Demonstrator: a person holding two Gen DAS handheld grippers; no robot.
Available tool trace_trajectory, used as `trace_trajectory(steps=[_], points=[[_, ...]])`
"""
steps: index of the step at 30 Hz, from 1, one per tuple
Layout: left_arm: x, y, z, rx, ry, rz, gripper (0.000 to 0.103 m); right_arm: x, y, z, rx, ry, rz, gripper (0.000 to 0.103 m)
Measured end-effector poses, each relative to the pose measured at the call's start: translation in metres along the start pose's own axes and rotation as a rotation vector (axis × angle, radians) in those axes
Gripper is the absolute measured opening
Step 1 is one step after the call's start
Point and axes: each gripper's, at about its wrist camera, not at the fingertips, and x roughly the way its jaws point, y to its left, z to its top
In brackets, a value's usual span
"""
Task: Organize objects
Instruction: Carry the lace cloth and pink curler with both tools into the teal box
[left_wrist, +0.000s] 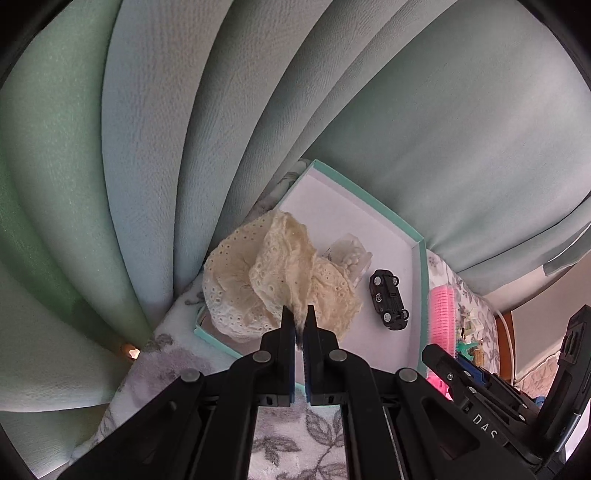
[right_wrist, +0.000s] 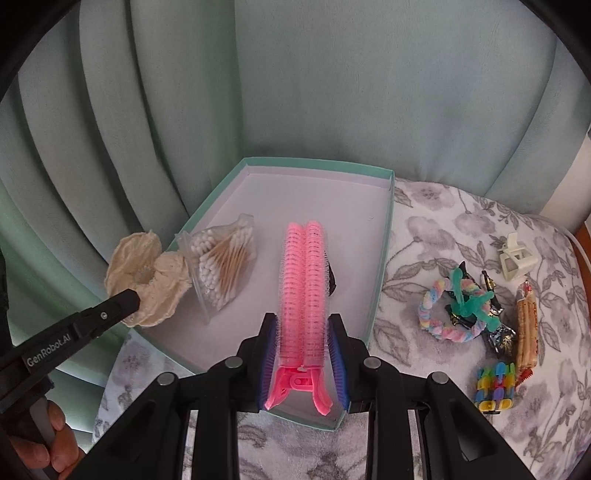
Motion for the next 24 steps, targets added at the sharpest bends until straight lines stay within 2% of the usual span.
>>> trace_trajectory(steps=[24], points=[[0.055,-0.005,-0.018,0.017,0.123,0.039,0.003,0.052,0.002,-0.001,0.003,0.072,0.021,0.029]])
